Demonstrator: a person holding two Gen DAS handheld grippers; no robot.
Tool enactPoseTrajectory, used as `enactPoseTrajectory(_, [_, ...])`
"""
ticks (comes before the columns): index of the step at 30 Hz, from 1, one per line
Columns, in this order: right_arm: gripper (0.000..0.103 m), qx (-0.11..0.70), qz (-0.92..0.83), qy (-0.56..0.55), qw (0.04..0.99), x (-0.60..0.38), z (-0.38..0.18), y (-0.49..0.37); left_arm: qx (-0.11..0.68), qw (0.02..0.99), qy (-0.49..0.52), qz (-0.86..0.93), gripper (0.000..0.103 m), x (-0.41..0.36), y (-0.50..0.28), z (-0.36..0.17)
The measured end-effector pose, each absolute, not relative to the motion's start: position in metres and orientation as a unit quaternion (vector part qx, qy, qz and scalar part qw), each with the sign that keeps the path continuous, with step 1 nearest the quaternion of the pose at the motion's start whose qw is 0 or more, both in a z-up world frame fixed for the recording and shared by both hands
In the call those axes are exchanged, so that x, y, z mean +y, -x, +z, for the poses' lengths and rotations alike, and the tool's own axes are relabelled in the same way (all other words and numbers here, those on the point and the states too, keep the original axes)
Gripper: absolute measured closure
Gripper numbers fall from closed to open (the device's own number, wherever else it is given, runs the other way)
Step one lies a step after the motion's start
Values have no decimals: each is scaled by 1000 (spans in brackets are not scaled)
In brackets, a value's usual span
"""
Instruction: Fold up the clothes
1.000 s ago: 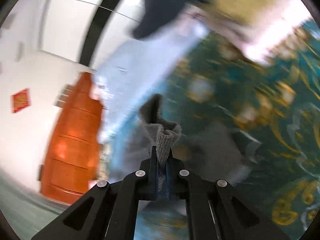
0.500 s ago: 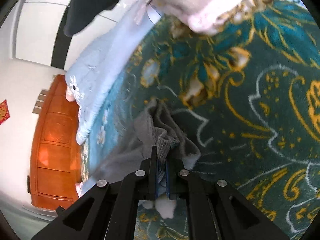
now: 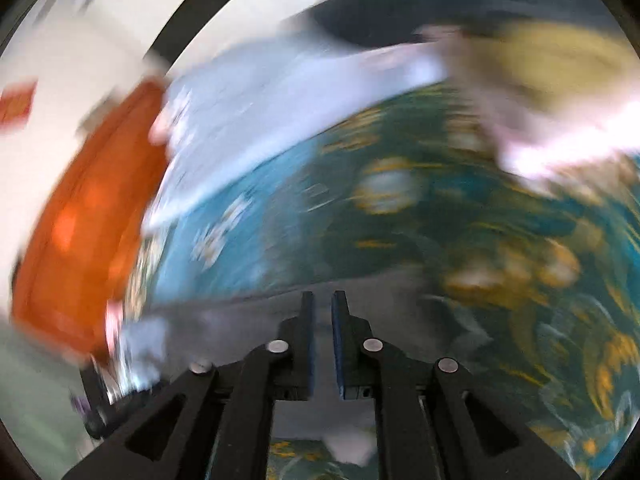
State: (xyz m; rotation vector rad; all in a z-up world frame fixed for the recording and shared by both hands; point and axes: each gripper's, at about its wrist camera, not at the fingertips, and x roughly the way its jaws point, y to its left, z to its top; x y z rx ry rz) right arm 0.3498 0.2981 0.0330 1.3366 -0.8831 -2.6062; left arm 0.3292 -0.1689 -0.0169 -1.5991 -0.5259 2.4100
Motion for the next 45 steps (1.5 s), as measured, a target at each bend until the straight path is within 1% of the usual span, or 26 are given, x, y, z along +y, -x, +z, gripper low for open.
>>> enactPoseTrajectory(1, [76,-267,-848,-453,59,283,29,-334,-179,101,540,816,51,-168,-330,-17])
enactPoseTrajectory(3, [76,-228,-840,-484,87,254,18,-302,-182,100,539,816,51,-167,-332,-17])
enactPoseTrajectory(5, [76,-190,-833,-511,95,234,4,-276,-185,100,537,817,51,-166,-334,-17])
enactPoseTrajectory(9, [75,-138,-816,-548,118,205,-13,-252,-197,93,535,816,51,-172,-338,-19])
enactPoseTrajectory(10, [74,-117,-814,-555,127,198,-15,-250,-203,90,535,815,51,-175,-338,-21])
enactPoseTrajectory(12, [62,-69,-808,-566,147,185,-20,-248,-214,88,535,813,51,-178,-338,-24])
enactPoseTrajectory(13, [54,-46,-805,-569,159,179,-22,-247,-218,88,535,812,51,-178,-338,-25])
enactPoseTrajectory(15, [53,-7,-803,-568,178,169,-24,-245,-219,88,535,811,51,-178,-339,-26])
enactPoseTrajectory(20, [53,7,-794,-578,188,167,-28,-237,-221,90,533,812,50,-177,-342,-27])
enactPoseTrajectory(22, [53,27,-792,-580,192,162,-29,-238,-227,89,532,811,50,-178,-342,-28])
enactPoseTrajectory(23, [54,38,-790,-580,193,160,-29,-239,-229,89,532,811,50,-178,-342,-29])
enactPoseTrajectory(24, [58,51,-790,-581,191,157,-30,-240,-231,88,531,810,50,-179,-343,-29])
enactPoseTrajectory(25, [69,65,-789,-582,187,153,-31,-240,-231,88,531,811,50,-178,-343,-29])
enactPoseTrajectory(26, [78,74,-789,-582,184,151,-31,-241,-231,87,531,811,50,-178,-343,-29])
enactPoseTrajectory(27, [83,74,-788,-583,183,150,-31,-241,-231,88,530,811,50,-178,-343,-29])
enactPoseTrajectory(28, [91,71,-788,-584,184,150,-30,-242,-232,88,530,811,50,-179,-343,-29])
enactPoseTrajectory(30, [96,62,-787,-586,185,152,-28,-242,-233,89,529,811,50,-179,-342,-28])
enactPoseTrajectory(34, [98,32,-804,-572,158,168,-18,-233,-235,91,528,811,50,-180,-342,-27])
enactPoseTrajectory(35, [101,25,-809,-568,151,172,-15,-230,-235,92,528,811,50,-180,-342,-26])
enactPoseTrajectory(37, [103,11,-812,-569,129,182,-18,-221,-233,93,528,811,50,-180,-341,-26])
enactPoseTrajectory(41, [103,-19,-812,-574,107,206,-19,-221,-235,94,529,810,50,-181,-341,-27])
enactPoseTrajectory(45, [103,-82,-835,-536,94,239,10,-242,-234,93,531,809,50,-180,-340,-28])
